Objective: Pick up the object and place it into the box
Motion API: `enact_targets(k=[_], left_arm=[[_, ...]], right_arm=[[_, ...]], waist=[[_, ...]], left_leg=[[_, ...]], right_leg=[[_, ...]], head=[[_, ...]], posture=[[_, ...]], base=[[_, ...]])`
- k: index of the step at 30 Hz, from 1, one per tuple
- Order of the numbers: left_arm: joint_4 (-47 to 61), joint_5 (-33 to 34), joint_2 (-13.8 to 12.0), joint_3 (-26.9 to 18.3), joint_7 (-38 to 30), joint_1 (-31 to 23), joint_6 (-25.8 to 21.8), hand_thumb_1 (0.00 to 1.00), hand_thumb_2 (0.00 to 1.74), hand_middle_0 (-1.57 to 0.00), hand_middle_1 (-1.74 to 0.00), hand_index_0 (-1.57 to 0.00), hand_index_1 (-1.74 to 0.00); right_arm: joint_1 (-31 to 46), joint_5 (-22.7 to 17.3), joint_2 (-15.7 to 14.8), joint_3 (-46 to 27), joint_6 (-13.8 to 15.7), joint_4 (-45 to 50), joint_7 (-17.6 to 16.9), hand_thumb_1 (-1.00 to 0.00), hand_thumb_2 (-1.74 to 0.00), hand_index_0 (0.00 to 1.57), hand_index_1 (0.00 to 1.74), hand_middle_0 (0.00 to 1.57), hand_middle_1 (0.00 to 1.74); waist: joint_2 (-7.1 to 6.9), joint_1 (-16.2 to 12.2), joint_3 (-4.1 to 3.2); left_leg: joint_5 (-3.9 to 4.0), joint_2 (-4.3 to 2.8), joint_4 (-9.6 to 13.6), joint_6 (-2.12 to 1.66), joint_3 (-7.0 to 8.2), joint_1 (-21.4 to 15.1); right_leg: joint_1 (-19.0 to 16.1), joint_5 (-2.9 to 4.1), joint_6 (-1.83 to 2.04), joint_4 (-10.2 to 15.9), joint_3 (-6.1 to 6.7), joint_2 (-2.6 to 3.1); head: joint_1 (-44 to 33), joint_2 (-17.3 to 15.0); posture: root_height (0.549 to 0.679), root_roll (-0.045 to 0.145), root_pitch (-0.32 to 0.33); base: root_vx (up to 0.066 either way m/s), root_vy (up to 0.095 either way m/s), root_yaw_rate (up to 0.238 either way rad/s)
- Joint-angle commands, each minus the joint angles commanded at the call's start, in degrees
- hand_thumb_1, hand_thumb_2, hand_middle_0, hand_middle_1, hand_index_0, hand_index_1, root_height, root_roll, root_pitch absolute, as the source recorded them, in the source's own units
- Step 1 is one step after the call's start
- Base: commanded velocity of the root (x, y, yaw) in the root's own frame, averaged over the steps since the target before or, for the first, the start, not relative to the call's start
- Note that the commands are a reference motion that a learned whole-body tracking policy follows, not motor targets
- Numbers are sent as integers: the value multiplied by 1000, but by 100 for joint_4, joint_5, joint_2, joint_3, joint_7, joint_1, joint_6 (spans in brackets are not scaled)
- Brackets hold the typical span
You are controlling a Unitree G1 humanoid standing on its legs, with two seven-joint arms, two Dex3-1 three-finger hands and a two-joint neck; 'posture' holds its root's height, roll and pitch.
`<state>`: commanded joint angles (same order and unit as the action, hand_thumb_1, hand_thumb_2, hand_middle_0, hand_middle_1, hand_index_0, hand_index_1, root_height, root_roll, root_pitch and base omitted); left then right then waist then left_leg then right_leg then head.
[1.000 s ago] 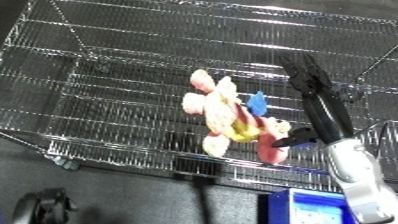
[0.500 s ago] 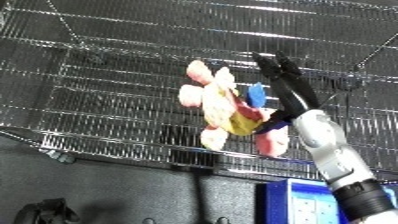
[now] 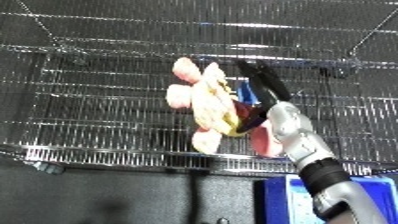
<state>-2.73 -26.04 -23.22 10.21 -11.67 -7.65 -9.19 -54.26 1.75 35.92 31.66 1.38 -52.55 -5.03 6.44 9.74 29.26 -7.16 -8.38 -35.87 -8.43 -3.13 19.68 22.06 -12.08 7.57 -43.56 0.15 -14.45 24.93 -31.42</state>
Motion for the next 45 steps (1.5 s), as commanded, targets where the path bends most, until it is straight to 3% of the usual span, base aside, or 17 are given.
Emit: enact_targets(k=[4, 13, 21, 33, 45], left_arm=[[-4, 1, -20, 39, -16, 32, -14, 1000, 1740, -1570, -1740, -1570, -1740], [-30, 59, 31, 23, -42, 68, -25, 1000, 1740, -1570, -1740, -1570, -1740], [-31, 55, 89, -73, -58, 79, -38, 1000, 1740, -1570, -1740, -1570, -1740], [-91, -94, 29, -100, 35, 98, -46, 1000, 1740, -1570, -1740, -1570, -1740], [-195, -119, 31, -77, 99, 222, 0, 1000, 1740, -1570, -1740, -1570, -1740]], right_arm=[[-128, 3, -121, 28, -27, -327, -17, 0, 0, 0, 0, 0, 0], [-82, 22, -493, 73, -83, -650, 74, 0, 0, 0, 0, 0, 0], [1, -1, -780, 102, -133, -783, 201, -400, -696, 628, 696, 628, 696], [48, 27, -624, 71, -186, -793, 227, -1000, -1740, 1570, 1740, 1570, 1740], [213, 145, -453, -20, -193, -671, 191, -1000, -1740, 1570, 1740, 1570, 1740]], waist=[[34, 33, 50], [35, 45, 53], [-14, -20, 53], [-51, -10, 52], [-103, -33, -28]], left_leg=[[1, 3, -47, 1, -22, 109], [-19, -14, -27, 4, -18, 127], [-29, -66, 34, -17, 29, 36], [4, -62, 119, -39, 24, -85], [10, -67, 136, -38, 9, -205]], right_leg=[[91, 13, -1, -38, -3, -7], [102, 3, -4, -33, -12, -3], [20, -46, -3, 23, -20, 4], [-102, -73, 1, 51, -24, 0], [-246, -99, -8, 62, -40, -12]], head=[[90, 82], [-64, 53], [-178, 18], [-65, -47], [-22, -64]], posture=[[628, 41, -88], [629, 39, -81], [630, 39, -83], [630, 38, -98], [630, 39, -117]], base=[[-23, -3, 26], [-1, 3, -3], [0, 10, -40], [-9, -1, 7], [-16, -6, 5]])
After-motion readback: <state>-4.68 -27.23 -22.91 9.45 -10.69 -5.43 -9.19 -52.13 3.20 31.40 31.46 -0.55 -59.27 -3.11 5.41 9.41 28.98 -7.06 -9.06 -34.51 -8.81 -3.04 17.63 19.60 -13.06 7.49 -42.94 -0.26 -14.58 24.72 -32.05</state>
